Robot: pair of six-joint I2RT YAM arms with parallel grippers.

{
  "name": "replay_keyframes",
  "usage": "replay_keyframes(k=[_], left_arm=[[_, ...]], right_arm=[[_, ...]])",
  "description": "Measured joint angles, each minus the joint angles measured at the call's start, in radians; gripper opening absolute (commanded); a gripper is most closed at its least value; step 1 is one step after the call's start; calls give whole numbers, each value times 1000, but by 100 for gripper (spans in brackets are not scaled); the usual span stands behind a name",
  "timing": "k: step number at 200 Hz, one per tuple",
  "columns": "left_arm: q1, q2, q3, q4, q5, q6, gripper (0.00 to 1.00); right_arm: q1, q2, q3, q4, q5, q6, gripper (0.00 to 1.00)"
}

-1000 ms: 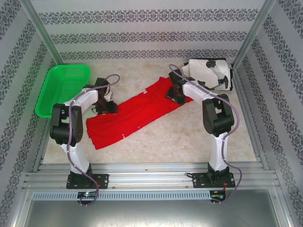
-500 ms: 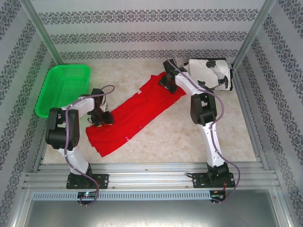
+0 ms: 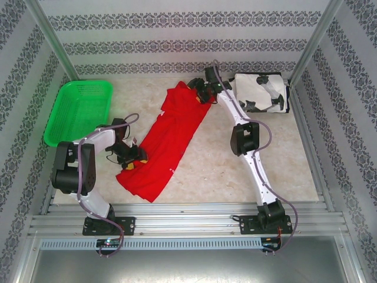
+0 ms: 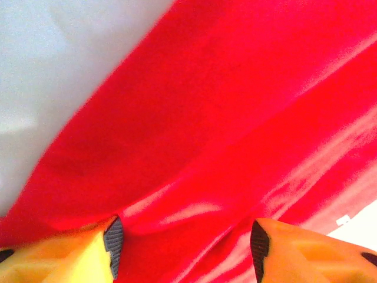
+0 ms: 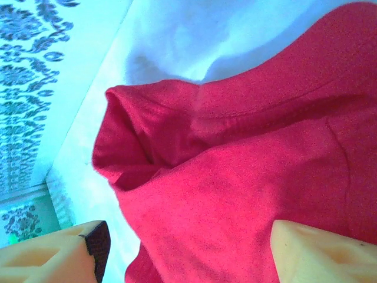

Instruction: Fold and stack the t-shirts

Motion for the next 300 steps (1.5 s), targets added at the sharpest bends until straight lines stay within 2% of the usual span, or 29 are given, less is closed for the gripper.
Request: replay_keyframes(k=[16,36,66,90,123,153,195,254,284,300], left_arm=[[0,-12,0,-18,17,-3,62],[0,-44,15,-43,10,-3,63],[0,-63,106,-53,-36,-2,64],[0,-54,172,-55,-95,15,59],[-1,-34,175,-55,-167,57,52],[-10,-32,100,-49,-195,81,46],[-36,-32,-16,-47,-194,84,43],[-125,-36,-54,-35,-149,61,42],[-203,-14,-48,-29,-87,21,42],[-247,16,-23,-21,-38,-9,43]], right_arm=[[1,-124,-153,-21,-3,-56,76],[15,-352,-399,-47,22,-137,76],[95,-706,-746,-27,115,-213,73],[167,-797,-868,4,152,-215,66],[206,-682,-902,20,192,-192,55],[205,-558,-898,16,230,-172,48],[203,-444,-785,-35,276,-136,46],[161,-285,-514,-60,258,-79,55],[92,-79,-172,-68,148,-58,55],[55,-23,-92,-55,85,-34,56]])
